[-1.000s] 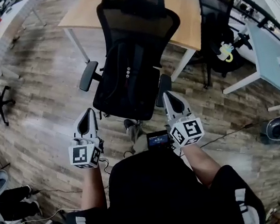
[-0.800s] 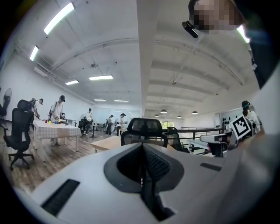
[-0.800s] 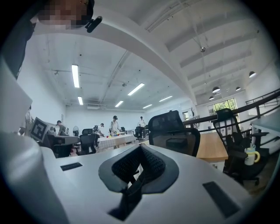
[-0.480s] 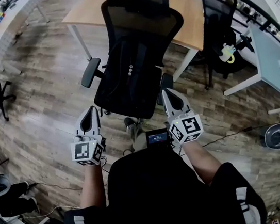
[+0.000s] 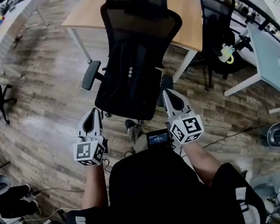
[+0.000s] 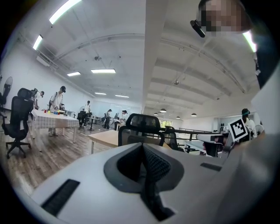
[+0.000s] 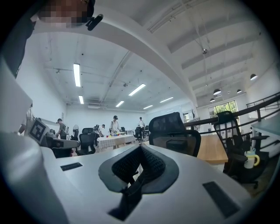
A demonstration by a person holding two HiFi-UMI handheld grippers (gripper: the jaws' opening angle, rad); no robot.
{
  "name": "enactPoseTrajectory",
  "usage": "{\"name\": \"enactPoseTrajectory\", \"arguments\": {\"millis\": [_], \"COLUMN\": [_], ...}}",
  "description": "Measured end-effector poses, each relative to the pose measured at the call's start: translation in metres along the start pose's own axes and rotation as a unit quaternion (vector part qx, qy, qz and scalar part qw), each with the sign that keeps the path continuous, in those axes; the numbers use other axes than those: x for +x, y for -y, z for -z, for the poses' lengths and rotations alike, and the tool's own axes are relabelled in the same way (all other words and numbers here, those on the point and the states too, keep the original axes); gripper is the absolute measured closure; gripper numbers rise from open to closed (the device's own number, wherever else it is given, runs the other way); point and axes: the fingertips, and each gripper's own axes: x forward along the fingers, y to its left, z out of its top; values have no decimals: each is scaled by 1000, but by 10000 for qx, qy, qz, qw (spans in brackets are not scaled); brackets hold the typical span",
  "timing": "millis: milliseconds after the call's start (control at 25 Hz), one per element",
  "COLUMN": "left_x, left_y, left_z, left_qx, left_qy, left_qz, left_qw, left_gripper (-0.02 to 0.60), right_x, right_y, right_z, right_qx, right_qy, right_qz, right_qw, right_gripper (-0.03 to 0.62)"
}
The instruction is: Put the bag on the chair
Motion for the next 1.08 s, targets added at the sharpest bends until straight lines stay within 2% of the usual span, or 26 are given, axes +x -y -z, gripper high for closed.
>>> {"name": "enactPoseTrajectory", "arguments": {"millis": [320, 1080], "left_x": [-2, -8], "left_y": [-8, -24], "left_z": [5, 12], "left_qx": [-24, -86], "left_qy": [-94, -202], "left_qz": [-129, -176], "left_qw": [9999, 9996], "left_gripper": [578, 578], "right_x": [2, 15], "right_y": [1, -7], "right_z": [3, 7], "right_qx": [34, 8], "right_qy": [-35, -111], "right_qz": [29, 87], "right_qw": [10000, 9999], "right_gripper": [583, 583]}}
